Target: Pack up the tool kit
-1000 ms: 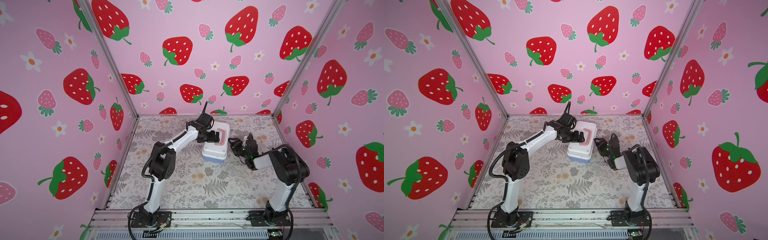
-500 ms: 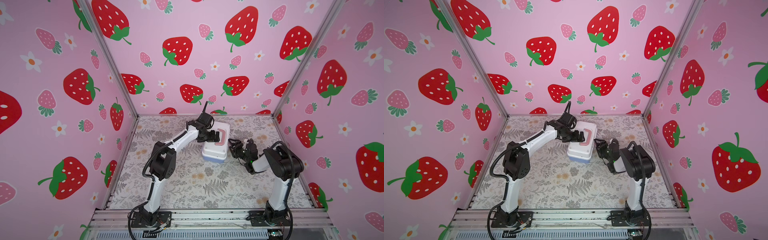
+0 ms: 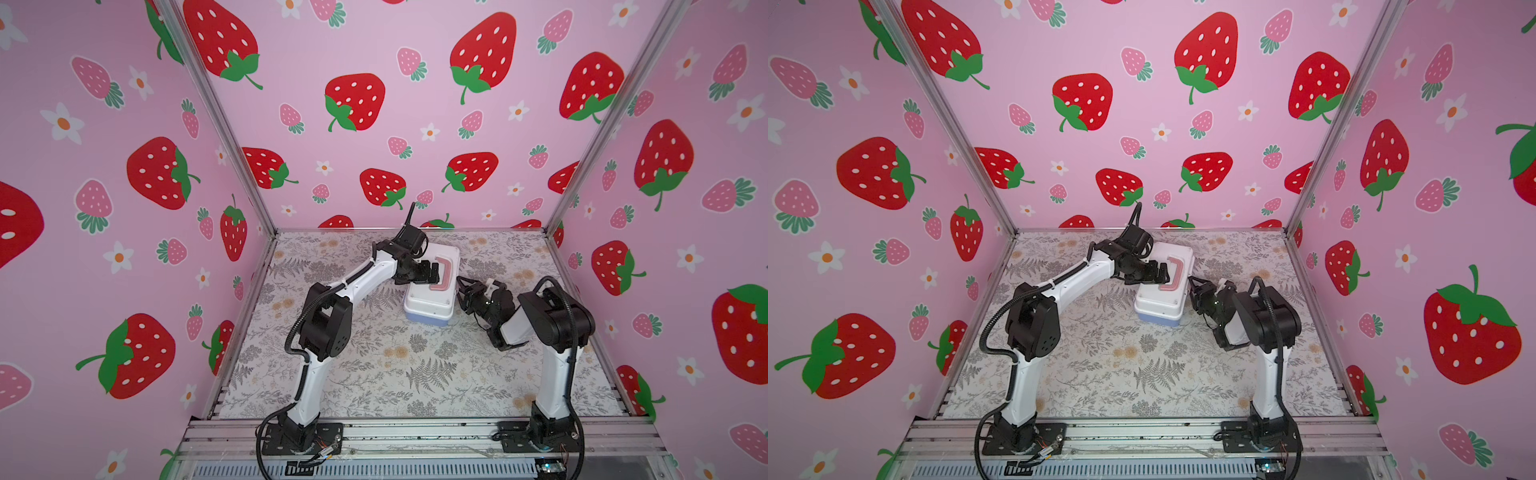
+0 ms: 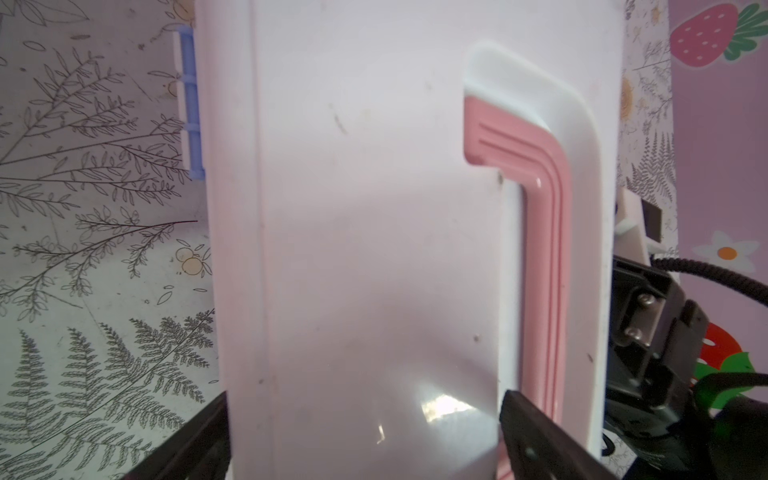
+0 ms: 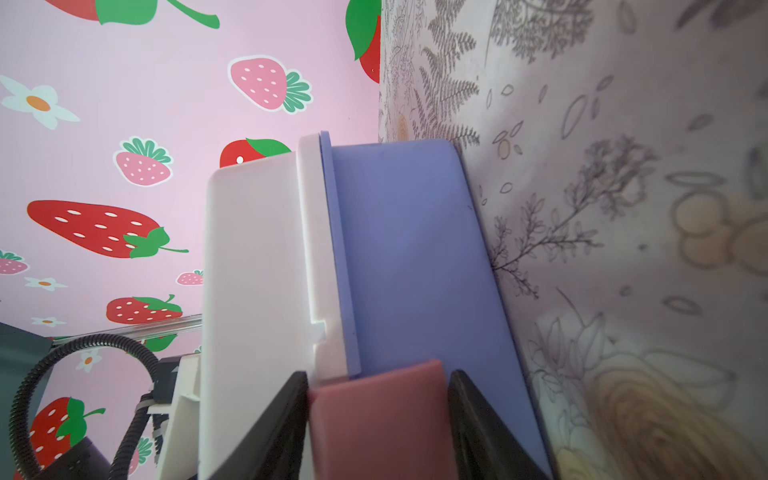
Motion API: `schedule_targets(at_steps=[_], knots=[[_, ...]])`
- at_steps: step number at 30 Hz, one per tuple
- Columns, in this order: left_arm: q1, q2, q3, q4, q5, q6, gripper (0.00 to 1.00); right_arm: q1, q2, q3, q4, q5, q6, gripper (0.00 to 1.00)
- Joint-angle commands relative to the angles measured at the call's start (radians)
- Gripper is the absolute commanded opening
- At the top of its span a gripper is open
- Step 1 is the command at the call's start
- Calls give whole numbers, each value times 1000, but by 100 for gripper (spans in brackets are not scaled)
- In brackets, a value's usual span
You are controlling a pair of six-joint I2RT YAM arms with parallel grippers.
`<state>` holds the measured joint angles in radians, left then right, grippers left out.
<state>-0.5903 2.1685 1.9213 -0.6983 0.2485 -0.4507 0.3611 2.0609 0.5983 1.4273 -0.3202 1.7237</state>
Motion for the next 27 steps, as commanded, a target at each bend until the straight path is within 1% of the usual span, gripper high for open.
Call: schedule_targets(at_steps=[1,6,7,10,12,14,17,20,27], knots=[[-25,84,-7,-17,125,-24,100,35,13,4,181,-36,80,54],[-25,86,-8,-17,127,-26,100,39,65,-17,329,-21,150,55],[-25,84,-8,-17,126,-26,100,40,72,-18,351,-22,157,58],[-25,85,-8,-17,124,-26,100,41,92,-13,358,-44,157,72],[-24,84,-7,-17,126,-27,100,42,106,-9,366,-52,155,76],[-24,85,-7,-18,126,-28,100,45,122,-7,396,-53,163,76],[-25,84,-6,-19,125,-28,100,47,135,-4,441,-53,180,71],[-24,83,-4,-21,124,-28,100,47,124,-12,444,-56,173,69],[-24,85,-4,-23,124,-24,100,33,78,-53,444,-60,133,70]])
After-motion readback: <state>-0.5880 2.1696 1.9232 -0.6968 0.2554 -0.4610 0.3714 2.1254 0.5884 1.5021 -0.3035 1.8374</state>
